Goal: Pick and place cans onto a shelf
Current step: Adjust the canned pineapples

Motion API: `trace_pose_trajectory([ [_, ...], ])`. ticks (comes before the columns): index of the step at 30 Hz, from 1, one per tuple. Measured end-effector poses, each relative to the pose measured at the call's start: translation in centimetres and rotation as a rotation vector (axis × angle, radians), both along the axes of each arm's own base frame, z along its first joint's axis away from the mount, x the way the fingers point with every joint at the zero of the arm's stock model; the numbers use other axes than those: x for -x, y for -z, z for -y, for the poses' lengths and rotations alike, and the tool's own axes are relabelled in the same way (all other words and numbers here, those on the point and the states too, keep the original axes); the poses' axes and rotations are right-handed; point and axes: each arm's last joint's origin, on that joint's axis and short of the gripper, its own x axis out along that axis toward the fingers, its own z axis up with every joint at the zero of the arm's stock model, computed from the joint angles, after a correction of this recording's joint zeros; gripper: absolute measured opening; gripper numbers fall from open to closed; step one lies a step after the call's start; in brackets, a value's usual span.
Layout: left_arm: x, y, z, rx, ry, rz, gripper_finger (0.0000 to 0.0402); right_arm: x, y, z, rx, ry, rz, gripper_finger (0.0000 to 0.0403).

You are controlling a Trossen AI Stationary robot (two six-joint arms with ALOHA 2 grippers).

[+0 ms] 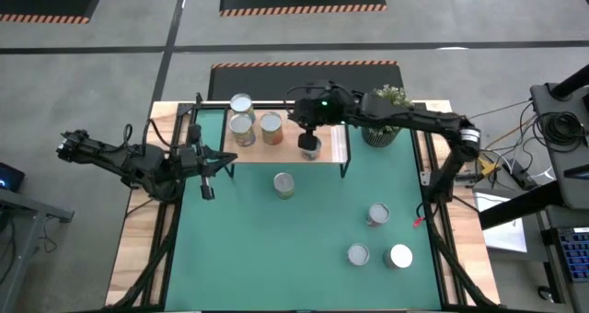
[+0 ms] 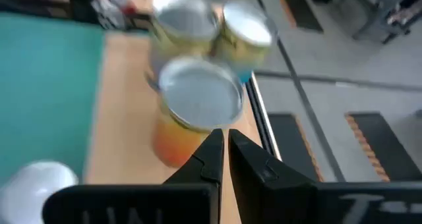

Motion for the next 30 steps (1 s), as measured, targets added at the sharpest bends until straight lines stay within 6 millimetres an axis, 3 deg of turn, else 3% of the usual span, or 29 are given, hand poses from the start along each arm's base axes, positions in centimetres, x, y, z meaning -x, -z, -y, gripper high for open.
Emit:
trace_pose_trajectory([
  [4, -1.4, -0.1, 0.4, -0.001, -0.001, 0.004, 0.0000, 1.7, -1.0, -2.7, 0.010, -0.059, 0.063, 0.0012],
  [10, -4.0, -1.9, 1.0, -0.030, -0.014, -0.087, 0.0000, 4.5, 0.0, -6.3, 0.001, -0.134, 0.132, 0.0011],
  [14, -5.7, -3.9, 0.3, -0.065, -0.070, -0.231, 0.0000, 6.1, 0.9, -8.1, 0.033, -0.126, 0.139, 0.0011],
  [21, -9.6, -5.6, -3.1, -0.067, -0.211, -0.470, 0.0000, 8.6, 2.0, -10.7, 0.047, -0.182, 0.189, 0.0011],
  [30, -13.2, -3.0, -8.7, 0.025, -0.331, -0.596, 0.0000, 11.0, 4.2, -11.9, 0.066, -0.239, 0.245, 0.0011],
])
